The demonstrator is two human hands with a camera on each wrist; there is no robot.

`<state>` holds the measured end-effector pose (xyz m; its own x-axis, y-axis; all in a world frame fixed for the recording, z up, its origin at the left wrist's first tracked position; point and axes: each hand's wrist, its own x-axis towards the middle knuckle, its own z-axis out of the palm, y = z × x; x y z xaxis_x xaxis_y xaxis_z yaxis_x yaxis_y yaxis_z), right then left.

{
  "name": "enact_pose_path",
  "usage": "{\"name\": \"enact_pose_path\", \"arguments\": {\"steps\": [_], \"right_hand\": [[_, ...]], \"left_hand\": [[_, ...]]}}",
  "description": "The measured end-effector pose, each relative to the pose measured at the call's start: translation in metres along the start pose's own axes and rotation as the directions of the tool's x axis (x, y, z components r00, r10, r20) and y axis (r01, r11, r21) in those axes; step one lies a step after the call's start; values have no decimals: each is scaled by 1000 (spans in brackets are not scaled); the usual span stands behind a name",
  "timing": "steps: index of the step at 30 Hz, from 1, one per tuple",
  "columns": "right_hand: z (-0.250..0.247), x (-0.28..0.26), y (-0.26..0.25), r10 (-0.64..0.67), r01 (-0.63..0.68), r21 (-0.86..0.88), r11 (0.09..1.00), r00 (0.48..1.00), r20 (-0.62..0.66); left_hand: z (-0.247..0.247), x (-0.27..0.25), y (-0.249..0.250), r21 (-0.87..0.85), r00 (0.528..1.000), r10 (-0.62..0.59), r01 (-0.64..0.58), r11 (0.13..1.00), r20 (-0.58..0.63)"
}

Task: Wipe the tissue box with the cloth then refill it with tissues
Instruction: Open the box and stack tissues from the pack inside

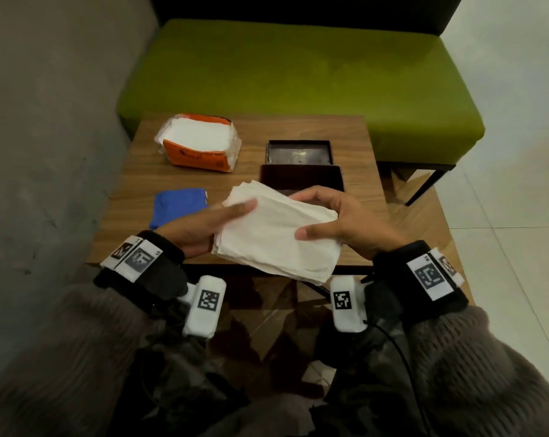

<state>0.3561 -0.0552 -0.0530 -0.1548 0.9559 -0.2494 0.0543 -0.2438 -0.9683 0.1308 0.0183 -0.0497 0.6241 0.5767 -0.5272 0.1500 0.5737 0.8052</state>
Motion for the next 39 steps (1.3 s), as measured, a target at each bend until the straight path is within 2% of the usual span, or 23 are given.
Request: {"name": "enact_pose_path", "arguments": {"steps": [2,4,6,7,14,17,19,22,26,30,34,37,39], "right_hand": [[2,2,5,34,-24,98,995,994,-102],[5,1,11,107,-38,349,936,978,-179],[12,-2,15,145,-37,573,819,979,-144],[18,-4,16,154,-41,623,781,980,-129],[34,-4,13,176,-49,536,843,966,-189],[38,-4,12,166,-47,529,847,970,-180],[39,-3,12,166,-42,561,827,971,-172],[34,-4,13,182,-31,641,767,968,-171],[41,-5,20,241,-67,692,719,957,-158],[43,-3,20,194,39,683,730,946,-261],[41,-1,20,146,134,738,661,942,-301],[43,0,20,133,169,770,615,940,-313],[42,0,20,130,179,793,582,943,-308]], "left_hand": [[4,3,-7,84,999,18,-15,996,-41],[9,5,-13,14,984,110,-109,994,-144],[13,4,-19,-104,961,162,-189,977,-225],[16,5,-22,-138,956,168,-205,969,-242],[23,8,-26,-98,928,206,-247,964,-312],[28,10,-29,-31,931,213,-232,972,-296],[30,12,-30,-29,914,228,-252,967,-337],[28,12,-28,-164,884,231,-320,933,-407],[38,15,-31,-207,898,263,-349,914,-352],[36,14,-37,-80,921,258,-293,953,-293],[33,10,-37,-37,922,279,-299,954,-269],[33,9,-33,151,892,367,-337,929,-264],[35,8,-30,314,886,393,-311,897,-247]]}}
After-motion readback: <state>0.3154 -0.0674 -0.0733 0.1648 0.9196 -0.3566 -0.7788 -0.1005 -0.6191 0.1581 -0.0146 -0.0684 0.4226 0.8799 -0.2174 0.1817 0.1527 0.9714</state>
